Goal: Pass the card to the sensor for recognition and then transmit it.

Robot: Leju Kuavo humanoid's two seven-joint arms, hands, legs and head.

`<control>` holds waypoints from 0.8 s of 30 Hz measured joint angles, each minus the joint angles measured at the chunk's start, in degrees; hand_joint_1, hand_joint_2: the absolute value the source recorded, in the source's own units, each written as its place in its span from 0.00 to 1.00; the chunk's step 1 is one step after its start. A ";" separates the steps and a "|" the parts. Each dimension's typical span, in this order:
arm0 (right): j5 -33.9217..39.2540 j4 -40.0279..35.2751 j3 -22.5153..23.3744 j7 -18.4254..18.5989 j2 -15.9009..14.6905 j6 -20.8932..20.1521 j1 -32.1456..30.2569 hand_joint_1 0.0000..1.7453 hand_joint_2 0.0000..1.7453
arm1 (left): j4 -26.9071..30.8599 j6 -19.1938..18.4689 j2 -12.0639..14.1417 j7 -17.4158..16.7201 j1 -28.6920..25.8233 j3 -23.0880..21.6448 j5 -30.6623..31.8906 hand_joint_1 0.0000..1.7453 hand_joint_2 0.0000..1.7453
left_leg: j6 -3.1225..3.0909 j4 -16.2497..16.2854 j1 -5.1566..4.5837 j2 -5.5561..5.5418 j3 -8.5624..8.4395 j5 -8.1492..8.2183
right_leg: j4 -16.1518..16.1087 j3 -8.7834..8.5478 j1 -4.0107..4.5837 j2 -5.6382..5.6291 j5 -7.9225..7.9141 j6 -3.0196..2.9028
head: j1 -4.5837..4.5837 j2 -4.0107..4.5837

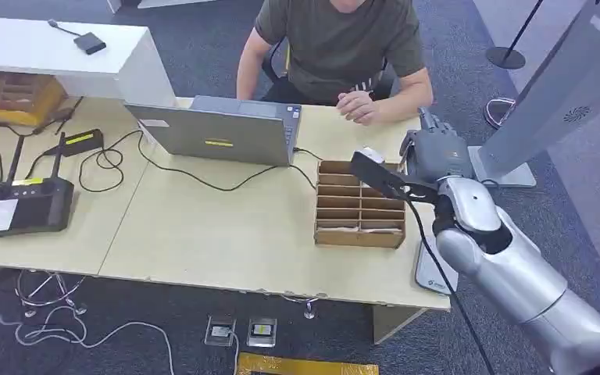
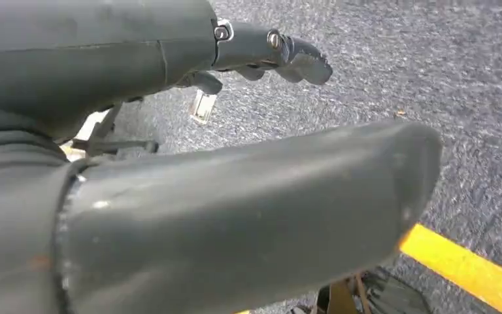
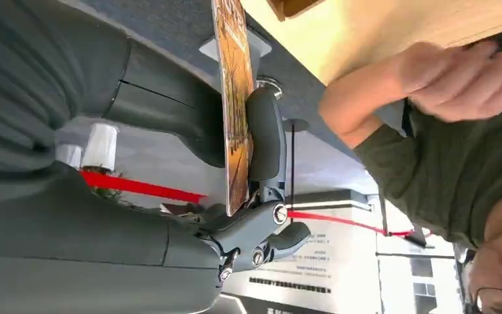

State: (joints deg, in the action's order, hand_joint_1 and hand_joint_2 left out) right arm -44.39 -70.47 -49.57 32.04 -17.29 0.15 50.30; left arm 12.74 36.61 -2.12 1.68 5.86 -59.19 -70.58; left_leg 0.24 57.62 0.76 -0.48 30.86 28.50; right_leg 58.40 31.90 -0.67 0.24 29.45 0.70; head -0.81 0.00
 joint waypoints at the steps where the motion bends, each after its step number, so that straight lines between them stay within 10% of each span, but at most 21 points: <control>1: 0.00 0.31 -0.22 -0.09 0.35 0.00 0.41 1.00 1.00 | 0.00 -0.02 0.00 0.00 0.00 0.00 -0.22 0.00 0.00 | 0.00 0.00 0.00 0.00 0.00 0.00 | 0.00 0.01 0.00 0.00 0.00 0.00 | -0.02 0.00; 24: 2.75 11.78 -6.23 -2.19 7.67 1.55 6.65 1.00 1.00 | 0.00 0.46 -0.81 0.37 0.00 0.22 -2.93 0.00 0.00 | 0.02 0.00 0.00 -0.01 0.00 -0.01 | 0.00 0.01 0.00 0.01 0.00 0.00 | 0.00 0.00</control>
State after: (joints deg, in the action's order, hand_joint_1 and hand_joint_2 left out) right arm -41.64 -58.69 -55.80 29.86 -9.62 1.70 56.94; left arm 12.74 37.07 -2.93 2.06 5.86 -58.97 -73.51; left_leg 0.26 57.62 0.76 -0.49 30.86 28.48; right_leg 58.40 31.91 -0.67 0.25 29.45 0.70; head -0.81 0.00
